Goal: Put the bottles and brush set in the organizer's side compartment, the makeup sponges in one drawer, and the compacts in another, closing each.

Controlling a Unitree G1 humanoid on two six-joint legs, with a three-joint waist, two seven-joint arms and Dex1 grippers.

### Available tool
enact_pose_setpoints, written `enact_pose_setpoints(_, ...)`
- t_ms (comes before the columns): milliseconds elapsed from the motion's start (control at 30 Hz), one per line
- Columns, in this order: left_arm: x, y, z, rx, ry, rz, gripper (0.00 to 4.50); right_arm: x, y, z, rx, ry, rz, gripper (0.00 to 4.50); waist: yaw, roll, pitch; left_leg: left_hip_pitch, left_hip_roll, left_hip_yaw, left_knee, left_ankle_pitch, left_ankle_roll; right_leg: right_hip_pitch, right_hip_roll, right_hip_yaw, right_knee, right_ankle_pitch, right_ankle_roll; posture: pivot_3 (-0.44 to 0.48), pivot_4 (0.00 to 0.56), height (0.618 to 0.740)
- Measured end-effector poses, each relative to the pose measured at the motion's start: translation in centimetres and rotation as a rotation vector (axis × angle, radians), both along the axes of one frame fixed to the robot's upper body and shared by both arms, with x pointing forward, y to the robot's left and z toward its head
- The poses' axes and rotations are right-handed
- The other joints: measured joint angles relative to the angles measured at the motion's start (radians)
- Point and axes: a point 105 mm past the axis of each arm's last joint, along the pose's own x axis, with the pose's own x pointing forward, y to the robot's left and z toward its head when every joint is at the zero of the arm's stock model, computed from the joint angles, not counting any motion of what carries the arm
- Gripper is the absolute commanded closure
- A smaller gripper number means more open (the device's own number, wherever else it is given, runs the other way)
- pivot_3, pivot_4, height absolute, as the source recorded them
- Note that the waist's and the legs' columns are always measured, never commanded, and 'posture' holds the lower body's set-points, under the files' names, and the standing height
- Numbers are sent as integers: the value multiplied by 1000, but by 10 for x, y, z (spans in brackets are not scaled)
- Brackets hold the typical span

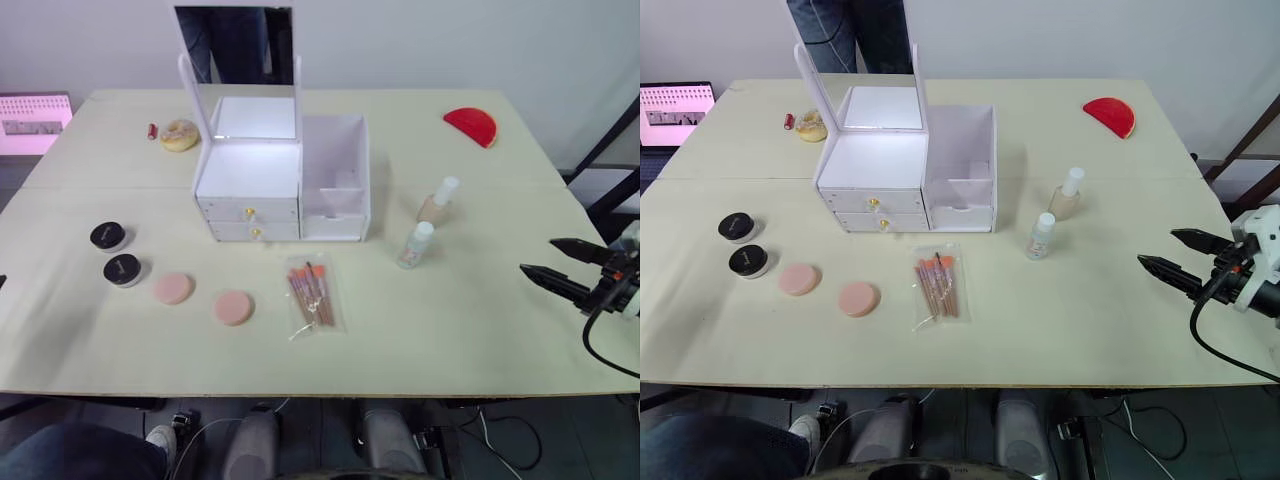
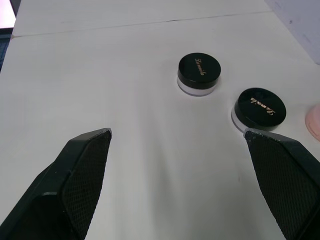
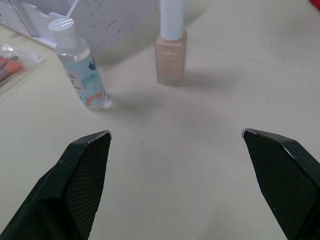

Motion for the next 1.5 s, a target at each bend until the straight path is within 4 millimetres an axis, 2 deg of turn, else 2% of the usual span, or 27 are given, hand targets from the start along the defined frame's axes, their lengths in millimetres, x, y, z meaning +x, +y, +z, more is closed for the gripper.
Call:
enact_pose_setpoints(700,7,0,7,7,-43,12,36,-3,-2,-5,-2,16,-8,0,0,0,0,0,0,0,0,0,0,0,0,0,0,0,0,0,150,739)
enact_pose_setpoints(900,16,-8,2,-6,-31,-21,36,1,-1,-3,-5,11,-18,0,0,0,0,0,0,0,0,0,0,0,0,0,0,0,0,0,150,739)
enact_pose_setpoints(967,26,-22,-2,-9,-20,-84,36,6,3,-4,-20,17,-13,0,0,0,0,0,0,0,0,0,0,0,0,0,1,0,-1,0,150,739)
enact_pose_setpoints(1100,47,-67,-2,-2,-13,-277,36,25,23,1,-49,-9,3,0,0,0,0,0,0,0,1,0,0,0,0,1,1,3,-4,0,150,739)
enact_pose_setpoints(1167,51,-96,-2,16,5,-392,36,34,33,7,-48,-32,6,0,-2,0,0,0,0,0,1,0,0,0,0,1,1,3,-4,0,150,739)
enact_pose_setpoints(1200,52,-120,-2,16,11,-473,36,40,39,9,-43,-38,3,0,-3,0,0,-1,0,1,1,0,0,0,0,2,0,3,-4,0,150,739)
enact_pose_setpoints(1300,50,-170,1,2,11,-634,36,48,52,13,-43,-44,8,0,-1,0,0,-1,0,0,1,0,0,0,0,2,0,2,-3,0,150,739)
enact_pose_setpoints(1500,35,-240,19,-22,-43,-818,36,63,68,23,-10,-61,-59,0,-1,0,0,-1,0,0,2,0,0,0,0,2,0,3,-4,0,150,739)
